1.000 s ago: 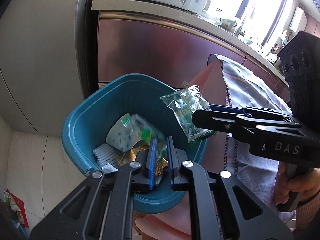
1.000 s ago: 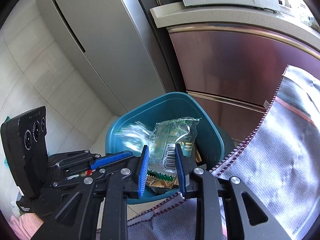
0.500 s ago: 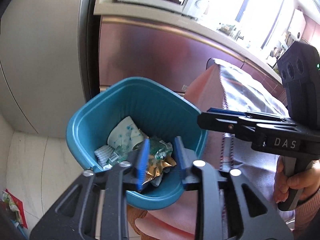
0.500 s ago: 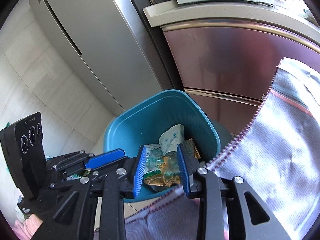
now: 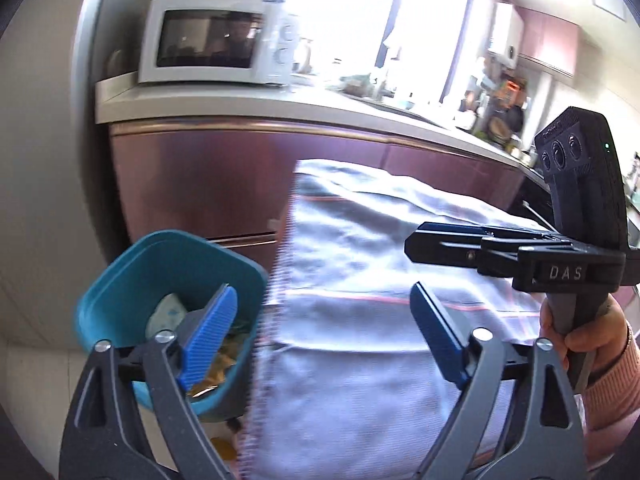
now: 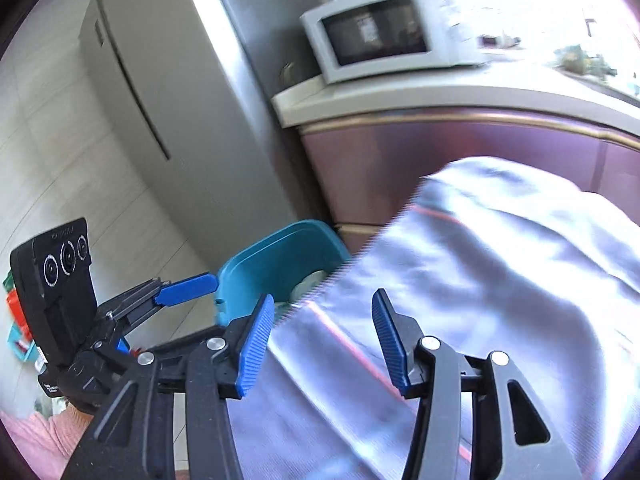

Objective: Collect trash
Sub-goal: 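Grasp an orange peel with the left tool while the right tool grasps another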

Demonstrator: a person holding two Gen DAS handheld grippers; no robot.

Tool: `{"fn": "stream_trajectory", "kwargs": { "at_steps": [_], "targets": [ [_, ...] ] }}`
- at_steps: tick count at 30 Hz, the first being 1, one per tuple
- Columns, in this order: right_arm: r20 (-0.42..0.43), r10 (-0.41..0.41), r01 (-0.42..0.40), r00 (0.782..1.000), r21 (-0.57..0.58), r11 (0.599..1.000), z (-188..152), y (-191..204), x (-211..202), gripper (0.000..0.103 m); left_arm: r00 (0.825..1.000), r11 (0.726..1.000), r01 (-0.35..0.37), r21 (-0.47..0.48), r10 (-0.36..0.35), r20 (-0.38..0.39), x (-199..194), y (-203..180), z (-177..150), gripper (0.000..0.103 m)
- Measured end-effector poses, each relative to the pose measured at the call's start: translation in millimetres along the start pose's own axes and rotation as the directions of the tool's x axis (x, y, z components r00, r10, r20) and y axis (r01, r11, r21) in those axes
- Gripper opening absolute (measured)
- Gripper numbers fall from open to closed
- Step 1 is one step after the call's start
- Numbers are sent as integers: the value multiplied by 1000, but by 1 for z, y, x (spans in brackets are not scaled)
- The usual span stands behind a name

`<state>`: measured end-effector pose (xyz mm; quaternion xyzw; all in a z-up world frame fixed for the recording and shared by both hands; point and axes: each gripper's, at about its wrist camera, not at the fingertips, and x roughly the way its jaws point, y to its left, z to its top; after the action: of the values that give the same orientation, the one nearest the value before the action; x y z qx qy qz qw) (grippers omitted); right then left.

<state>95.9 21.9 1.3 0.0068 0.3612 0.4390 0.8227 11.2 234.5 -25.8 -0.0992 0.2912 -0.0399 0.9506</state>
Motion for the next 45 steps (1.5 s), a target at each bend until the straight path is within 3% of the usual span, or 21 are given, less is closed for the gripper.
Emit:
{"fn": "stream_trajectory", "kwargs": {
  "at_steps": [5,10,19,26,38,41,43,45],
  "targets": [
    [64,-134,130,989,66,989,-28,-42,-63,54,994,991,110,80,-109,-18,15,-59,4,96],
    [87,-268,249,960,183,951,-56,-94,-113,54,979,970,200,139,-193,-65,37,-119,2,96],
    [99,-403,345,910,359,867,-85,-178,-163,54,925,922,350,164,-313,-215,97,-207,-6,90],
    [73,-405,331,912,455,827,-99,-221,-168,54,879,889,420,184,-347,-328,143,-259,-11,80],
    [55,-341,258,938,547,797,-98,-264,-149,52,815,881,458,123,-360,-455,198,-284,-9,63],
    [57,-324,236,944,568,789,-99,-270,-145,45,813,881,457,120,-359,-459,204,-288,-8,60],
    [64,-309,220,949,569,792,-100,-271,-145,39,807,878,465,116,-366,-464,207,-291,-7,49],
    [64,-294,207,954,571,795,-101,-273,-144,30,803,876,469,114,-369,-469,209,-293,-8,45]
  ]
}}
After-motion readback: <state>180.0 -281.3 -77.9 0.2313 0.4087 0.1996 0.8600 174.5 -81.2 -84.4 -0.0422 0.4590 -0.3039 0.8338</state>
